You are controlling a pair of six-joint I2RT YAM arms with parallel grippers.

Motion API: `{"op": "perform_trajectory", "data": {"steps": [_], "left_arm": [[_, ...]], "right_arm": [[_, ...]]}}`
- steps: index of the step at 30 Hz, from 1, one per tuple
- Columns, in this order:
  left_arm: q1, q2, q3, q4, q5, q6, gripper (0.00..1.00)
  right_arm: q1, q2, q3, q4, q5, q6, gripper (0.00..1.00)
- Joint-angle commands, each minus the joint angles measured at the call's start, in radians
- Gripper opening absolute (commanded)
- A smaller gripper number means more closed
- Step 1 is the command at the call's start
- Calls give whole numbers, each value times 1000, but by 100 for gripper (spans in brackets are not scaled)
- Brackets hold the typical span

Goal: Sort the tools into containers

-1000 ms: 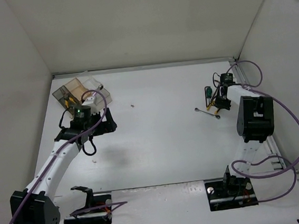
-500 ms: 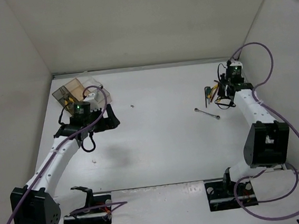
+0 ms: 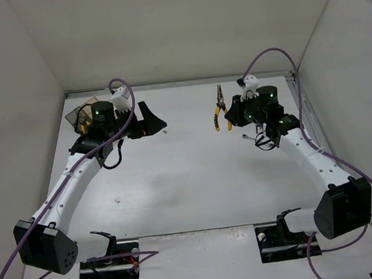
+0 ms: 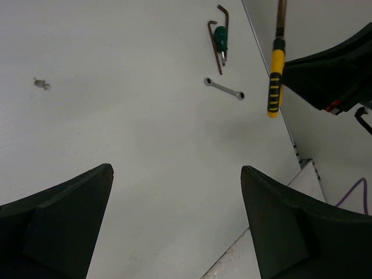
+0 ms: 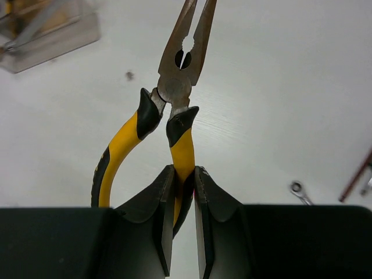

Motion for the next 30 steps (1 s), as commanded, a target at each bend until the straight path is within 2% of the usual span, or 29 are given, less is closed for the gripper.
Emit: {"op": "perform_trajectory", "data": {"steps": [1,10,23,26,29,30], "left_arm": [[-56,46,98,122,90,-78,86],[-139,132,204,169,78,-136,85],[-208,235,279,126,-58,-159,82],[-217,254,299,112,-62,-160,75],[-228,257,300,109,-67,-168,64],[-239,255,297,109,-70,-173,57]], "right_arm": [[65,-45,4,160,-172,-4,0],[188,-40,-16,243,-257,36,0],[327,-19,-5,257,-223,35,0],[344,-20,-3,260,-212,36,0],[350,-20,-5,260,-209,32,0],[352,-20,-7,260,-208,32,0]]}}
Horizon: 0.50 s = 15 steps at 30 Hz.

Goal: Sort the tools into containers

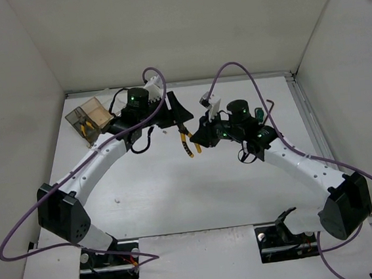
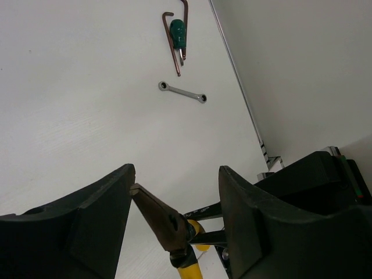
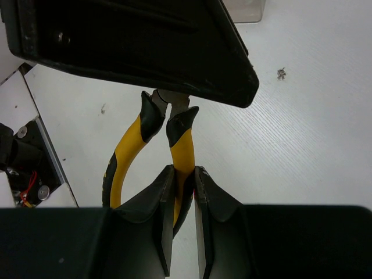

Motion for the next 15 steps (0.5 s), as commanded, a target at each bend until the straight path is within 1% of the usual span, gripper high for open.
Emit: {"op": "perform_trajectory", "data": {"steps": [1,3,7,9,15], "left_arm": [[-21,-30,58,37,-14,-17,54],[-21,-36,55,33,-20,-22,51],[-31,-54,36,16,-43,-34,51],[-31,-60,30,4,-63,-42,53],[-31,-74,9,8,-75,-47,53]], "right_arm": [[10,-16,35,138,4,3,0],[10,-15,33,138,13,3,0],[10,-15,33,138,32,0,0],[10,-16,35,140,40,-4,0],[13,-4,35,146,53,10,0]]}}
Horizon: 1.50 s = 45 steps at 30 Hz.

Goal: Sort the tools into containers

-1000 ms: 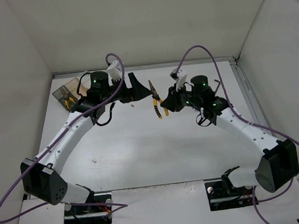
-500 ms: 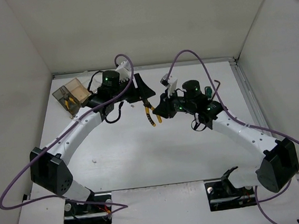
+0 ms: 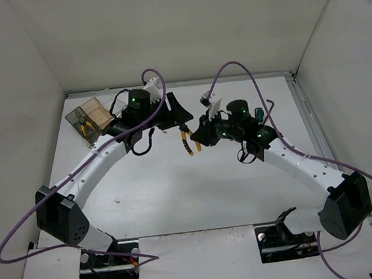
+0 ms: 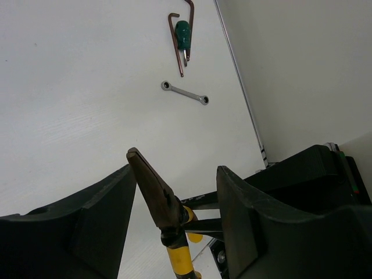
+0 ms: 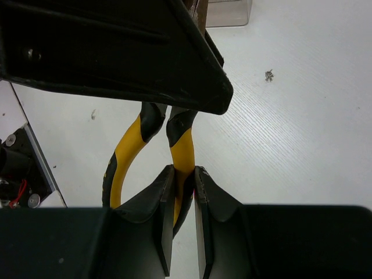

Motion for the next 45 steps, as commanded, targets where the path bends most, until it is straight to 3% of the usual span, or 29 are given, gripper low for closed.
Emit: {"op": "perform_trajectory", "data": {"steps": [1,9,17,18,19,23,26,35,40,45], "left_arm": [[-6,-55,12,37,-16,-15,52],[-17,-26,27,57,8,-44,35],[-26,-11,29,51,10,-48,0],[-26,-9,29,49,7,-45,0],[-26,-12,27,44,-1,-35,0],[14,-40,15,40,-10,4,0],[106,-78,1,23,-22,39,0],[520,-129,49,4,-24,326,0],[704,-39,107,37,-27,444,0],[799,116,205,53,14,476,0]], "right_arm": [[8,-3,33,143,15,12,0],[23,3,26,150,29,20,0],[28,7,32,150,50,30,3],[25,6,32,150,64,36,14],[26,3,30,149,78,44,31],[28,-12,19,140,128,44,63],[14,-28,9,117,133,36,70],[-43,-111,-83,37,167,24,73],[-58,-155,-94,-33,208,-5,74],[-72,-184,-128,-61,242,-13,74]]}}
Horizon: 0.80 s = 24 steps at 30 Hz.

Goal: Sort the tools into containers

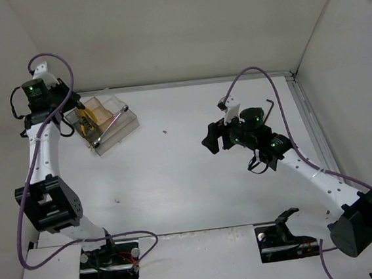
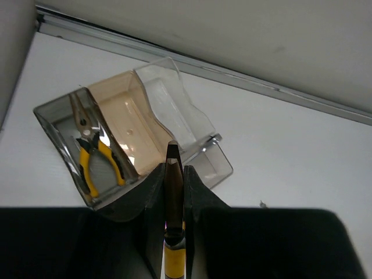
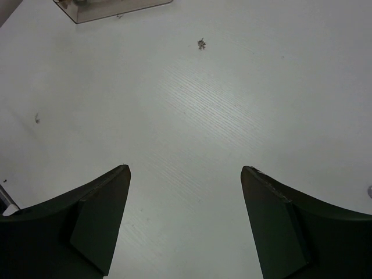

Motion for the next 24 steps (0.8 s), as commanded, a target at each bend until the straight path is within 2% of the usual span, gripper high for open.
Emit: {"op": "perform_trajectory", "data": {"steps": [1,9,17,24], "left_arm": [[45,83,122,95,57,64,0],[116,316,314,107,126,113,0],[148,393,319,204,149,126,0],[168,460,345,221,178,131,0]], "right_arm": [[-19,-45,-26,18,45,-18,75],[-35,-79,-75,6,73,-16,75],[-47,-53,-83,0,70,-13,76],[-56,-39,-74,-16,64,-10,76]]}}
